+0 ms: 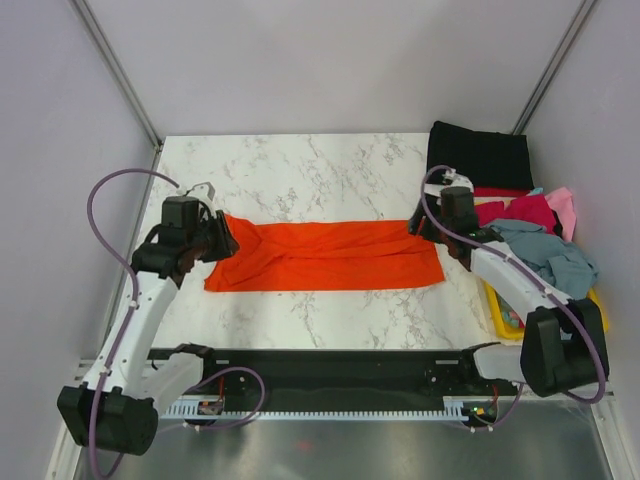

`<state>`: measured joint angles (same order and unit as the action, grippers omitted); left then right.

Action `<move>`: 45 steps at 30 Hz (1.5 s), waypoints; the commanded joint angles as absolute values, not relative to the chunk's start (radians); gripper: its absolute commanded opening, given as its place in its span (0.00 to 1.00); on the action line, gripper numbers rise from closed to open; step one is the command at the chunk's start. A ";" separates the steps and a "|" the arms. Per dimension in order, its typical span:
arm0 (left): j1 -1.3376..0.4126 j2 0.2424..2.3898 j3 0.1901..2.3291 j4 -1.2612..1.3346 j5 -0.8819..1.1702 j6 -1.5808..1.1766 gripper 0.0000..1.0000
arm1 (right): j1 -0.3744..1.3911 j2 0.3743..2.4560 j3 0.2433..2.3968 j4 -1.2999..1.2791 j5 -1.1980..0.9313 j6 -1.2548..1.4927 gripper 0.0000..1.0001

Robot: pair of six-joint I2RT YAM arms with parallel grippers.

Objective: Fold and stack the t-shirts
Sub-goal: Fold the tshirt

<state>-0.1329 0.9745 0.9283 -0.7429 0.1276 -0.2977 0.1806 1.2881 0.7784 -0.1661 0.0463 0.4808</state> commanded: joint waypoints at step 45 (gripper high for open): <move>0.066 1.887 1.190 -0.291 0.281 -0.598 0.09 | 0.836 2.571 2.310 -0.262 -0.084 0.373 0.60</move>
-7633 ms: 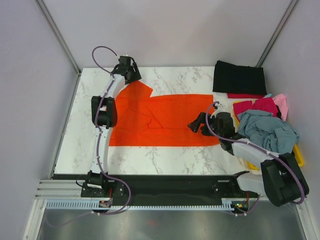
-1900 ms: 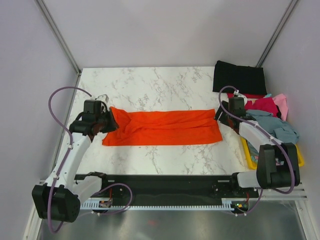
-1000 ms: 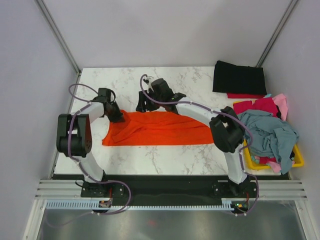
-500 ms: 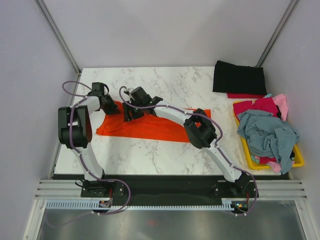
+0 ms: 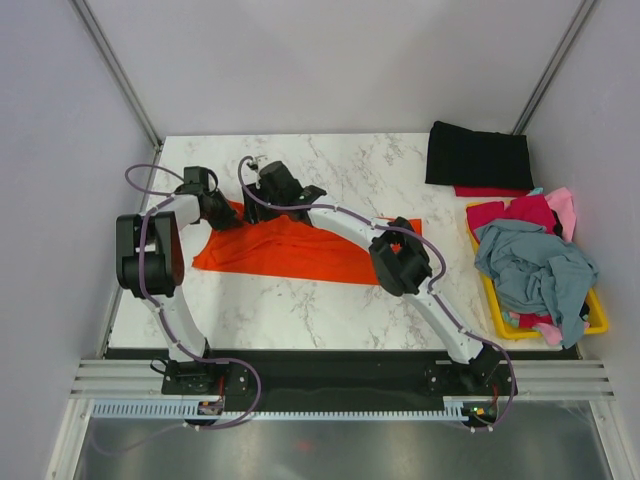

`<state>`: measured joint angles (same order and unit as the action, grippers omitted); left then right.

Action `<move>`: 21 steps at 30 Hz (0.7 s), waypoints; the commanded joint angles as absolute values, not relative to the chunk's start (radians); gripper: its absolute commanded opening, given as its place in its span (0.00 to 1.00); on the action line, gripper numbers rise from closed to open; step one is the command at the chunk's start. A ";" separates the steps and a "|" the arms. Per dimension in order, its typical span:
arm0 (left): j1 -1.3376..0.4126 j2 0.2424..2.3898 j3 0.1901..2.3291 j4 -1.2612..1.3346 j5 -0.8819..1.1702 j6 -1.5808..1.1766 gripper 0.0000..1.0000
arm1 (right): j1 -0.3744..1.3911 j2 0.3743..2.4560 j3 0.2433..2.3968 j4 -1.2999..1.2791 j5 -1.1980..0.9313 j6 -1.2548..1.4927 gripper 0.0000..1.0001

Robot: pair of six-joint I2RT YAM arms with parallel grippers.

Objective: Fold and stack the t-shirts
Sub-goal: Fold the tshirt

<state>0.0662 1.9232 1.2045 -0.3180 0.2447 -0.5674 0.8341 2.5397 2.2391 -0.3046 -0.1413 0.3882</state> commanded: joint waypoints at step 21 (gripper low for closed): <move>0.072 1.910 1.190 -0.281 0.272 -0.598 0.08 | 0.882 2.462 2.076 -0.255 -0.037 0.353 0.10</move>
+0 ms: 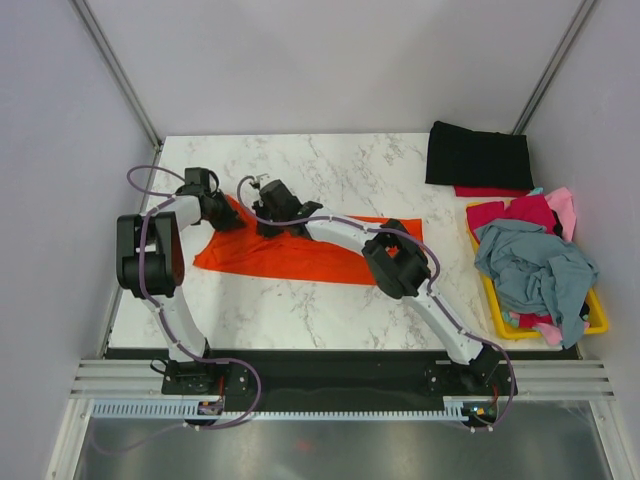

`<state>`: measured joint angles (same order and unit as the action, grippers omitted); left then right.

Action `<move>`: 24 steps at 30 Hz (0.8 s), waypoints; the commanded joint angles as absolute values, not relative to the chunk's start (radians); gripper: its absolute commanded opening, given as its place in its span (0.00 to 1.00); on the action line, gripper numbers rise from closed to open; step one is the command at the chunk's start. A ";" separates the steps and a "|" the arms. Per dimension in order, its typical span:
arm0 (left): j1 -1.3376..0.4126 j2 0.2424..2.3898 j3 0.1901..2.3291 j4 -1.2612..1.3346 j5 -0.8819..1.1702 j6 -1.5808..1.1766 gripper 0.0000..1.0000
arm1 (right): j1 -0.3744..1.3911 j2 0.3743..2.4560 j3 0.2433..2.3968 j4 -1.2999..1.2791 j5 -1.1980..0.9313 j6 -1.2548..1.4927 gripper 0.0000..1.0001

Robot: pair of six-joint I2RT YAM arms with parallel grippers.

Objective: Fold and stack the t-shirts
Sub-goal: Fold the tshirt

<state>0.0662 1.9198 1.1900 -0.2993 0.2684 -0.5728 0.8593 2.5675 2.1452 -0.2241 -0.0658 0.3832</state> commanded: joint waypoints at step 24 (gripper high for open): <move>0.112 1.905 1.250 -0.299 0.227 -0.607 0.07 | 1.049 1.931 1.440 -0.241 0.089 0.314 0.58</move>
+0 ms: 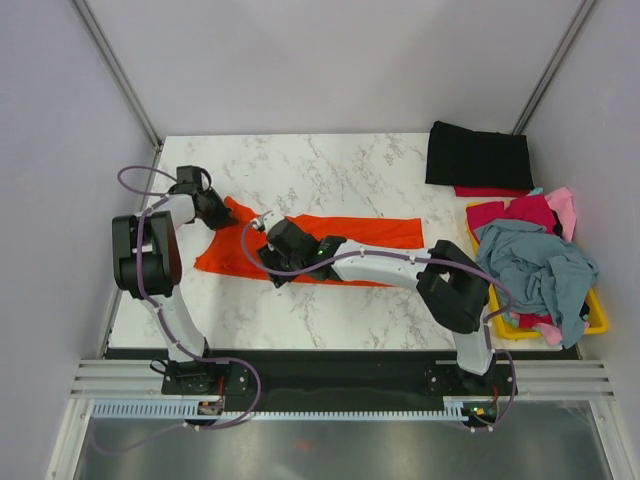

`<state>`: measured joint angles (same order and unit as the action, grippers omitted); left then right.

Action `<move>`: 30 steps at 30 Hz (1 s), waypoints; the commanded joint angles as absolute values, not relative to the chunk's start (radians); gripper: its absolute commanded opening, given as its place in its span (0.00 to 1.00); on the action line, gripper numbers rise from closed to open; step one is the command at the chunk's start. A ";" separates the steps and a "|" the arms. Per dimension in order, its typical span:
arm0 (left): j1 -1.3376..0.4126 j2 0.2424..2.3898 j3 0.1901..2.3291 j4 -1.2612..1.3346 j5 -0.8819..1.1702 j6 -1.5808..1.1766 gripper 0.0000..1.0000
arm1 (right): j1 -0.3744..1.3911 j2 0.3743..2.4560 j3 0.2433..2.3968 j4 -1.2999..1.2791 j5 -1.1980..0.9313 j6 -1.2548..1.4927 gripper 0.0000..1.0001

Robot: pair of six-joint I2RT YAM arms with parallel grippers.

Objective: Fold and stack the t-shirts
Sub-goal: Fold the tshirt

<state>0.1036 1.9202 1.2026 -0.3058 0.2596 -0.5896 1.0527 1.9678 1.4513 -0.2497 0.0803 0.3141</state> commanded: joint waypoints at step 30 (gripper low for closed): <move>0.123 1.950 1.660 -0.554 0.016 -0.445 0.55 | 0.410 1.884 1.232 -0.278 -0.075 0.299 0.64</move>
<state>0.1101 2.1574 1.7164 -0.5438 0.1329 -0.5068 0.4629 1.8904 1.2480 -0.2829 -0.0582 0.3027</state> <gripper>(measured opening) 0.459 0.634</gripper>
